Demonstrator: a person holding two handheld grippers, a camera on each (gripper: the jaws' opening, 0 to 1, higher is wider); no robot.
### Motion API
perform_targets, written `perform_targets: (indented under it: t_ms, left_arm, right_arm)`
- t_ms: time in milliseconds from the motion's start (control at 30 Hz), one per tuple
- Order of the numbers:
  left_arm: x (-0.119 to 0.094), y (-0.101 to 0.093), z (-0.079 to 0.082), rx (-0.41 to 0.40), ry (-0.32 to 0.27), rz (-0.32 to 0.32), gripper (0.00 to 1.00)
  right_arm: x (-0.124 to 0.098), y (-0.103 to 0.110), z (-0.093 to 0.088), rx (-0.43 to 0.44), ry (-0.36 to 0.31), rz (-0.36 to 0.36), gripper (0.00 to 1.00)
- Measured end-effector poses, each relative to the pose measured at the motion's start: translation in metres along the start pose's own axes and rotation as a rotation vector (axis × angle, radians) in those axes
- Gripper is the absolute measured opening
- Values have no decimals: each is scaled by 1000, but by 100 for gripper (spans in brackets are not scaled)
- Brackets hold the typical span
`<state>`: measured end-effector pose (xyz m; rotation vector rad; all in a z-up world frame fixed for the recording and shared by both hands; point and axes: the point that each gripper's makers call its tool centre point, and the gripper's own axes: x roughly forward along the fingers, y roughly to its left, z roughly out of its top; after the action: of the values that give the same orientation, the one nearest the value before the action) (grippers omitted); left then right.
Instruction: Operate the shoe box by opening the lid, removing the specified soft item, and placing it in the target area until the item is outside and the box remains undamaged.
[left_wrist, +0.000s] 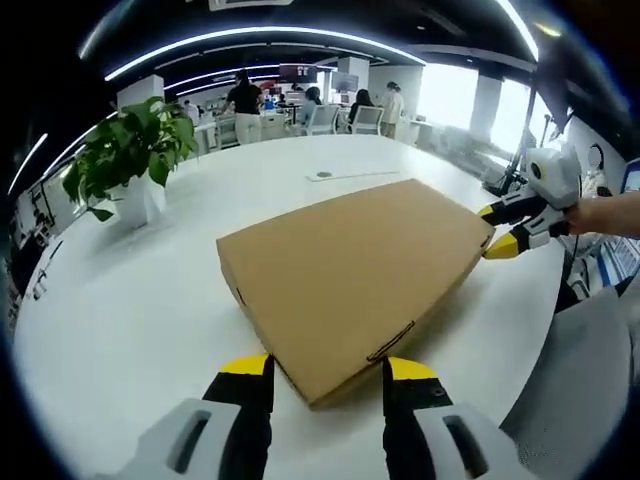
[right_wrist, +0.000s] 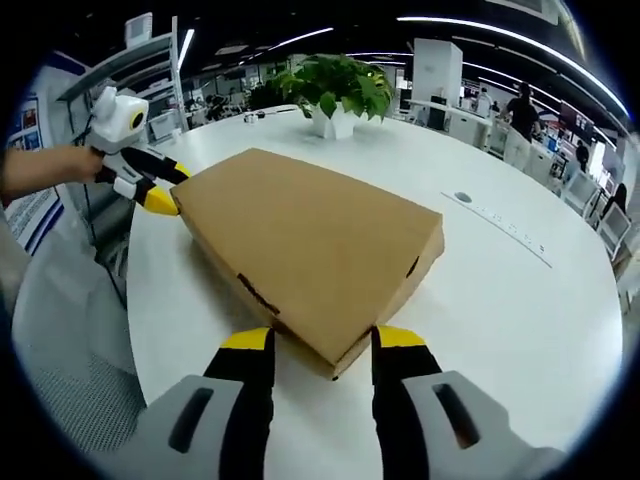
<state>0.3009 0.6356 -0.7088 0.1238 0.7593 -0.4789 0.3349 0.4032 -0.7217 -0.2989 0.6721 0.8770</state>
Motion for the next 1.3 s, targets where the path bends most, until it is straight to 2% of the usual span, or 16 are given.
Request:
perform_targets:
  t_ms: [633, 867, 1300]
  left_arm:
    - [-19, 5, -22, 47, 36, -46, 39]
    - [-26, 5, -28, 65, 61, -61, 39]
    - [-44, 4, -45, 70, 65, -59, 37]
  right_arm:
    - [-16, 48, -15, 14, -15, -18, 30]
    - [-19, 59, -17, 22, -13, -16, 30]
    - [-21, 76, -19, 14, -18, 2, 30]
